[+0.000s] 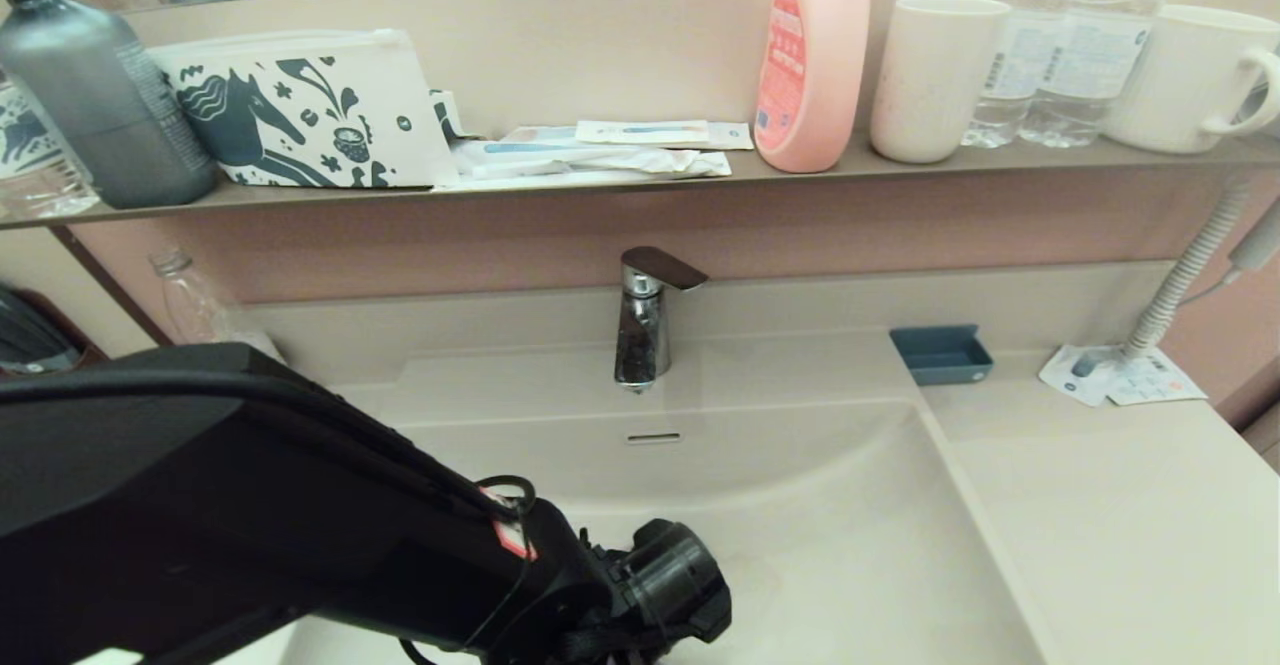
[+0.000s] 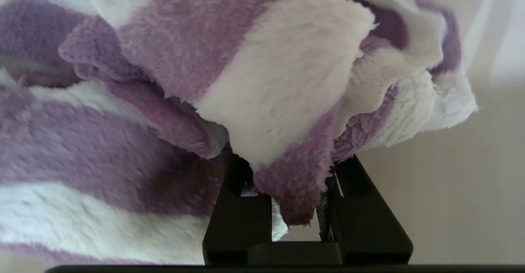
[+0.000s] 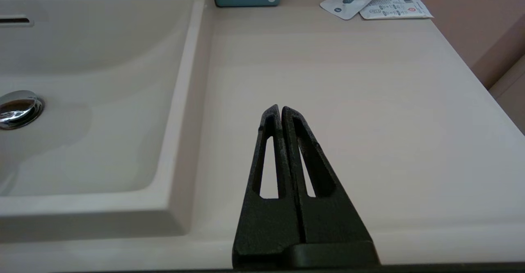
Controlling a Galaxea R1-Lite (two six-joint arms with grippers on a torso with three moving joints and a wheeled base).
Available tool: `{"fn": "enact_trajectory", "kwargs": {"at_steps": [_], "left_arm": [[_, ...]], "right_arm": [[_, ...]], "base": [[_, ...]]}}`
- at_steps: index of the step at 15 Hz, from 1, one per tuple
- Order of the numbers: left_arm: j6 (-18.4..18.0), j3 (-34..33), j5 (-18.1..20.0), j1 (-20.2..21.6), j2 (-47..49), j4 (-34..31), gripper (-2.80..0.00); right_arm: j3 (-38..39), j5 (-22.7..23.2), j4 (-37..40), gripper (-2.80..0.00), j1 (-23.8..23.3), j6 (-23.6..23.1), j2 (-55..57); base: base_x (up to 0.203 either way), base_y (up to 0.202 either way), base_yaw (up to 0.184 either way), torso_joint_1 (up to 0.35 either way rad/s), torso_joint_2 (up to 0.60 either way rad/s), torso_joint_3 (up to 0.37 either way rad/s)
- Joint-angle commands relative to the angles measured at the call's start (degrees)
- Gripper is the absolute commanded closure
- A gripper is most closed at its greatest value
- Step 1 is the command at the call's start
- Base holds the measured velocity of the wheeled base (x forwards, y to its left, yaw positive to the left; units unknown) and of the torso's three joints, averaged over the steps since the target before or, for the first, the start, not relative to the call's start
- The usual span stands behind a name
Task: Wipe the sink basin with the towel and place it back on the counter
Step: Wipe the sink
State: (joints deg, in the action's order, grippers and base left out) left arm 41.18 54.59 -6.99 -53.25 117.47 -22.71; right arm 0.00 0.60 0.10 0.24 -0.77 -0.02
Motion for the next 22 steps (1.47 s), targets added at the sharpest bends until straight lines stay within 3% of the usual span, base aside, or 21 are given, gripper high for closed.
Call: {"fn": "enact_trajectory", "kwargs": {"at_steps": [1, 6, 8, 11, 15, 22], "left_arm": [[0.11, -1.05, -0.54, 3.37, -1.40, 0.39, 0.00], [-6.41, -3.96, -0.62, 13.80, -2.53, 1.19, 0.00], [-10.48, -6.76, -0.89, 16.91, -2.52, 8.65, 0.00], [-17.17, -11.36, -1.70, 21.49, -0.92, 26.05, 0.00], [-24.88, -11.50, -4.24, 26.20, -0.31, 29.47, 0.00], [-24.61, -9.01, -5.32, 25.47, 2.92, 45.25, 0.00]], "right_arm": [[0.00, 0.02, -0.01, 0.00, 0.02, -0.02, 0.02], [0.00, 0.02, -0.01, 0.00, 0.10, -0.02, 0.02], [0.00, 0.02, -0.01, 0.00, 0.02, -0.02, 0.02], [0.00, 0.02, -0.01, 0.00, 0.02, -0.02, 0.02], [0.00, 0.02, -0.01, 0.00, 0.02, -0.02, 0.02], [0.00, 0.02, -0.01, 0.00, 0.06, -0.02, 0.02]], "base": [[0.000, 0.000, 0.000, 0.000, 0.00, 0.000], [0.000, 0.000, 0.000, 0.000, 0.00, 0.000], [0.000, 0.000, 0.000, 0.000, 0.00, 0.000], [0.000, 0.000, 0.000, 0.000, 0.00, 0.000], [0.000, 0.000, 0.000, 0.000, 0.00, 0.000], [0.000, 0.000, 0.000, 0.000, 0.00, 0.000]]}}
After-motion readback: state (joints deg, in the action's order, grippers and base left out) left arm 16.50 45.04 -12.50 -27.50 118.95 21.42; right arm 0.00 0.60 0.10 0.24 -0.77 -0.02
